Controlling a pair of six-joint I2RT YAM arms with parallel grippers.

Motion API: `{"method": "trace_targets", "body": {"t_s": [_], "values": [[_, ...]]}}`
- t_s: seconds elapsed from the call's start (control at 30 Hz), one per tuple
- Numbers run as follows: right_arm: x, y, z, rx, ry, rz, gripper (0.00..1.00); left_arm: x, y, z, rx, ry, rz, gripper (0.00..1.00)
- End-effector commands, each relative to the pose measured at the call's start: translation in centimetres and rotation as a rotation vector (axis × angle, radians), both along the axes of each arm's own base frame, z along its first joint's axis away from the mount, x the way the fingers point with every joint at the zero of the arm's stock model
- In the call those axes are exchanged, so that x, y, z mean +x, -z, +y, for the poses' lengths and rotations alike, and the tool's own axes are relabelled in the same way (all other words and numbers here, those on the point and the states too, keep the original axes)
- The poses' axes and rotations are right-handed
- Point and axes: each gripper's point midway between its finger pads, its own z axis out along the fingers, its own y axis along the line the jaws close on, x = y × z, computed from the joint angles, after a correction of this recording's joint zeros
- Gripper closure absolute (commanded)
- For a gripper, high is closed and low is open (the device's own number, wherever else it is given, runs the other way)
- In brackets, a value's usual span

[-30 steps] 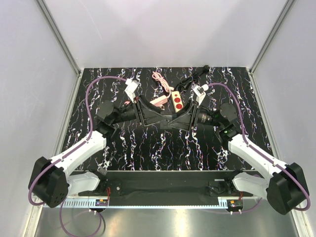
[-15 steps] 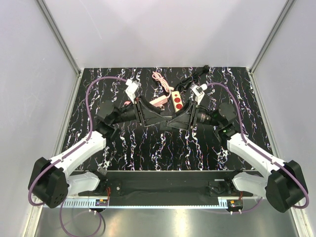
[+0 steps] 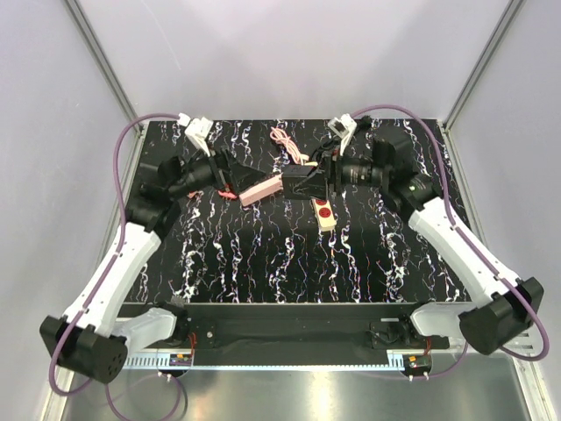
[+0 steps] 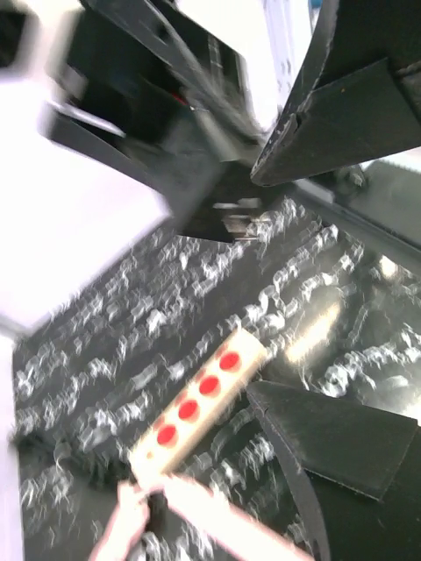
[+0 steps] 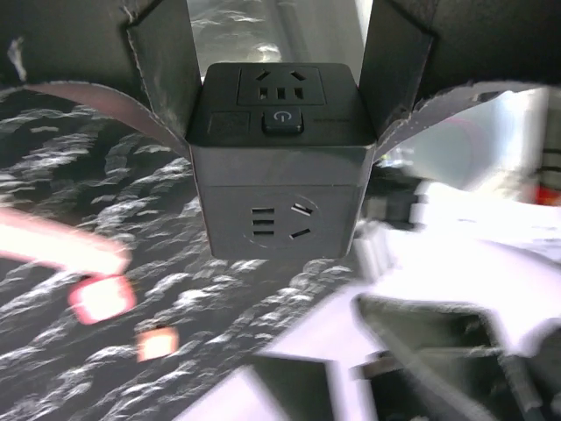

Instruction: Insert the plug

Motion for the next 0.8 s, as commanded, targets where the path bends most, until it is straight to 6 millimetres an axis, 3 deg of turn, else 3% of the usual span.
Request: {"method": "trace_targets", "body": {"t_s": [0.0,0.1,0.17,0.2,0.23,0.3,0.37,0.53,0.6,0.67,0.77], "values": [[2.2,4.6,-2.0,-0.262,0.035,-0.074,1.0,0.2,5.2,2.6,0.196,-0.121,0.063,0.01],[5.0,5.2,-2.7,-0.373,0.079,-0.153,1.0,0.8,8.8,3.8,0.266,-0.183,0.1,0.01],[7.4,7.0,-4.2,-0.521,0.105,-0.179,1.0,1.1,11.8,5.7,0.343,-0.278,0.126,0.01],[8.0,7.7,-4.7,-0.577,0.099,-0.181,1.0,1.1,12.1,6.1,0.361,-0.288,0.135,0.01],[9.4,8.8,-5.2,-0.651,0.109,-0.18,1.0,1.0,11.8,6.1,0.375,-0.277,0.122,0.01],[9.7,11.1,-6.6,-0.788,0.06,-0.17,1.0,0.5,10.5,5.5,0.361,-0.24,0.089,0.01],[10.8,13.7,-8.1,-0.928,0.03,-0.169,1.0,0.5,10.6,5.5,0.351,-0.242,0.092,0.01],[11.0,19.3,-9.5,-1.073,-0.146,-0.163,1.0,-0.1,10.9,4.8,0.332,-0.195,0.108,0.01],[12.3,19.3,-10.0,-1.052,-0.124,-0.148,1.0,-0.1,10.8,4.7,0.329,-0.193,0.105,0.01],[13.1,20.7,-11.0,-1.1,-0.163,-0.153,1.0,0.0,10.6,4.9,0.329,-0.197,0.102,0.01],[13.4,21.7,-11.9,-1.133,-0.229,-0.195,1.0,-0.2,10.6,4.9,0.325,-0.197,0.1,0.01]]}}
